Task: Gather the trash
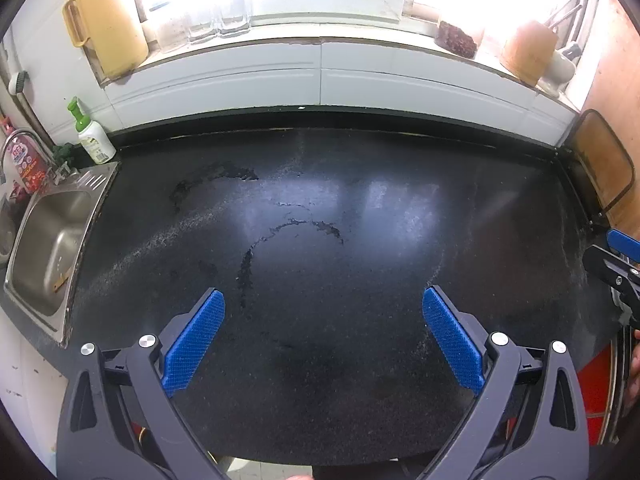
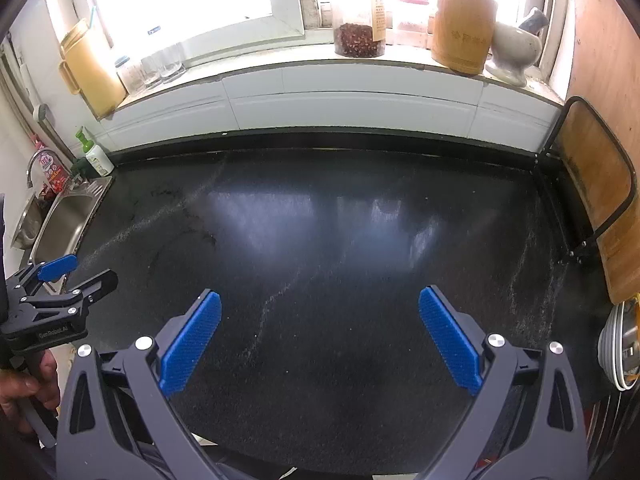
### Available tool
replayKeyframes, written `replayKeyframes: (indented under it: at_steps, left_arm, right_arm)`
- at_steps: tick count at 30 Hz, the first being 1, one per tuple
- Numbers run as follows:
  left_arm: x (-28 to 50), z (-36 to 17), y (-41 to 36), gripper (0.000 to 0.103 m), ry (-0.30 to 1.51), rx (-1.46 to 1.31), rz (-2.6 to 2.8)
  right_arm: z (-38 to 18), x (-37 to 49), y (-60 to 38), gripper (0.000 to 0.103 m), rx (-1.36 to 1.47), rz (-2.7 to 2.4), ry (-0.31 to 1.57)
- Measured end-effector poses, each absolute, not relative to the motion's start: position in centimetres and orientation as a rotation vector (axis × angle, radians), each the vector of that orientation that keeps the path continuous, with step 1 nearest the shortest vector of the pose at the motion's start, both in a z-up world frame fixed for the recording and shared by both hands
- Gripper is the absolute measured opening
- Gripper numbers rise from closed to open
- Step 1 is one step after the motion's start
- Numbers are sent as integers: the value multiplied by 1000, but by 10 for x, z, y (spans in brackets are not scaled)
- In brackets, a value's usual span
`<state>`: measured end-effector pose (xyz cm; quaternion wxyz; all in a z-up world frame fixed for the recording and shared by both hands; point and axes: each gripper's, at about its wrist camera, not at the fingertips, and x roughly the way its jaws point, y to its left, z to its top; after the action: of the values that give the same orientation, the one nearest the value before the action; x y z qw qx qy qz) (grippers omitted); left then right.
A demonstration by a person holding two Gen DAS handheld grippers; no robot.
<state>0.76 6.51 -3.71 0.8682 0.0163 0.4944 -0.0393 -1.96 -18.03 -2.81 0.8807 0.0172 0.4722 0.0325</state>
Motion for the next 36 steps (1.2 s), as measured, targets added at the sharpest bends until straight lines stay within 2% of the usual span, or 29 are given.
replayKeyframes:
  at_steps: [36]
  left_arm:
    - [19,-41,68,96,1038,52,-80]
  right_arm:
    - [-32,-17,-178,96,42,55,1002]
